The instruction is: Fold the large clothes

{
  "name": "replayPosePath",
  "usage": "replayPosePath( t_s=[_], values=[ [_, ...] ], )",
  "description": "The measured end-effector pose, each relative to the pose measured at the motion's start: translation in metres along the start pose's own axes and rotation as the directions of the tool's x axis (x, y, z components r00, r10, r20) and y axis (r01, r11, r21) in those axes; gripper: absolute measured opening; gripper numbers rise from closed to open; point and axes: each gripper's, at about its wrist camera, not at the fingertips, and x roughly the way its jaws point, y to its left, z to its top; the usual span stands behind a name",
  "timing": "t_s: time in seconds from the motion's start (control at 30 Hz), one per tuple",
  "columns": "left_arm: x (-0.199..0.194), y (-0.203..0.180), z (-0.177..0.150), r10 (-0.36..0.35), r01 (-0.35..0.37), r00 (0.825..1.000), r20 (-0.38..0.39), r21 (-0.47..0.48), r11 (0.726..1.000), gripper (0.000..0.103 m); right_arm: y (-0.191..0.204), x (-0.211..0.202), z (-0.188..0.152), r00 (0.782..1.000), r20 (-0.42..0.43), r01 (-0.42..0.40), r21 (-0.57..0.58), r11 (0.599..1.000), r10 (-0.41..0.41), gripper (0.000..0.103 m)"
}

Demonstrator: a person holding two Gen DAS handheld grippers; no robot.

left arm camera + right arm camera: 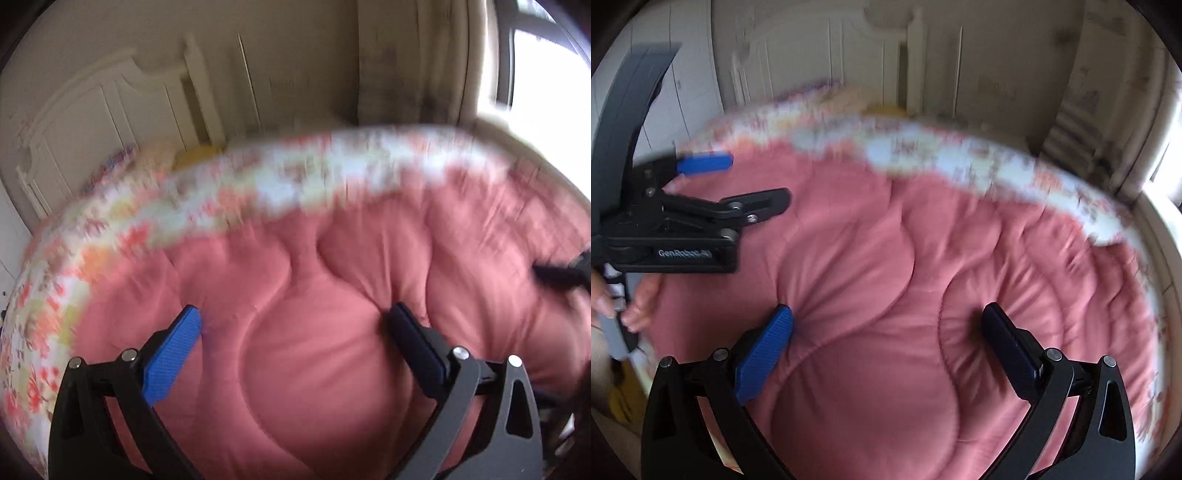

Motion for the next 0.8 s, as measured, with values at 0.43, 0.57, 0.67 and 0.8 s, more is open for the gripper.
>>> replayPosePath(
  t_s=[0.43,0.57,0.67,0.8],
  values=[
    [0.001,0.125,-0.020,0.119,-0.117,0.993,-0.007,-0.281,0.953,0.101,-0.087,-0.033,-0.021,0.975,0.005,0.218,0.186,0.958,-0.223,0.098],
    [0.023,0.160,-0.027,-0.073,0.056,0.997,-0.021,-0.445,0.894,0.101,-0.123,-0.020,-0.040,0.994,0.034,0.084,0.305,0.949,-0.099,0.099],
    [0.024,0.151,-0.021,-0.019,0.003,0.999,-0.036,-0.398,0.918,0.101,-0.118,-0.014,-0.034,0.992,0.007,0.119,0.270,0.955,-0.125,0.099],
    [0.025,0.150,-0.021,-0.017,0.001,0.999,-0.035,-0.396,0.918,0.101,-0.120,-0.013,-0.037,0.994,0.016,0.098,0.280,0.955,-0.107,0.099]
  ],
)
